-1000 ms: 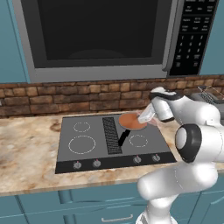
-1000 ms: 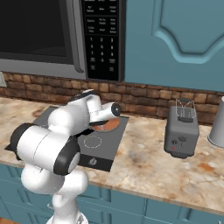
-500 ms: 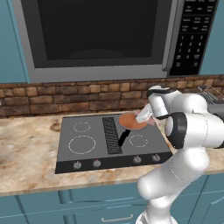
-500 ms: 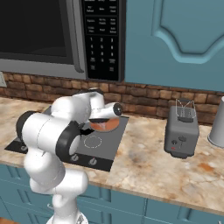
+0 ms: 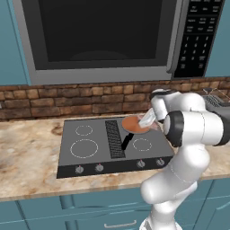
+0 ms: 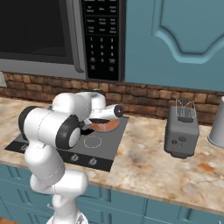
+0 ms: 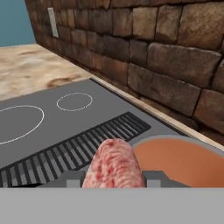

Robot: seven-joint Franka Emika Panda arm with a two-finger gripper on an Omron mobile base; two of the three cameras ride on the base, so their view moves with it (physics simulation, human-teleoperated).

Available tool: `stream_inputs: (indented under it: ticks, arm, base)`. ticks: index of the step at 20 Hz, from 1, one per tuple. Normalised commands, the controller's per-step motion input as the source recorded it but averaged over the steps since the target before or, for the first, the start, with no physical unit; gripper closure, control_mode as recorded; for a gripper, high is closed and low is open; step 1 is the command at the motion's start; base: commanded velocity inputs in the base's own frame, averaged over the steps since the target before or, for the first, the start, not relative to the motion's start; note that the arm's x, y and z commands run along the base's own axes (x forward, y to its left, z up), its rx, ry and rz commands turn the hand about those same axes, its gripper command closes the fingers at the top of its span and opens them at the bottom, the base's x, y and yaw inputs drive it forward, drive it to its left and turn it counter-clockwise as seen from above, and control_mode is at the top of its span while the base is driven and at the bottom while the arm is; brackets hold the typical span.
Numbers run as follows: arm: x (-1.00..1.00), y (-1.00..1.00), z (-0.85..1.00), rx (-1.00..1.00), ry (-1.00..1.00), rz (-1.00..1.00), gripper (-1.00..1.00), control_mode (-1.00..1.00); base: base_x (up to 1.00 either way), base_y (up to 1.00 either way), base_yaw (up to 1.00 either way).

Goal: Retrieve the steak from the fridge and place it on the saucepan with marinade on the stove.

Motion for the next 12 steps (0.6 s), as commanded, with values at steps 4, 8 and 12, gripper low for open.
stream_inputs:
  ticks: [4, 8, 12]
  arm:
    - [0.42, 0.00, -0.01, 0.00, 0.00, 0.00, 1.00, -1.00]
    - [0.39, 0.00, -0.04, 0.00, 0.00, 0.00, 1.00, -1.00]
    - [0.37, 0.00, -0.17, 0.00, 0.00, 0.00, 1.00, -1.00]
  base:
    - [0.00, 0.00, 0.00]
    - [0.00, 0.00, 0.00]
    - [0.00, 0.00, 0.00]
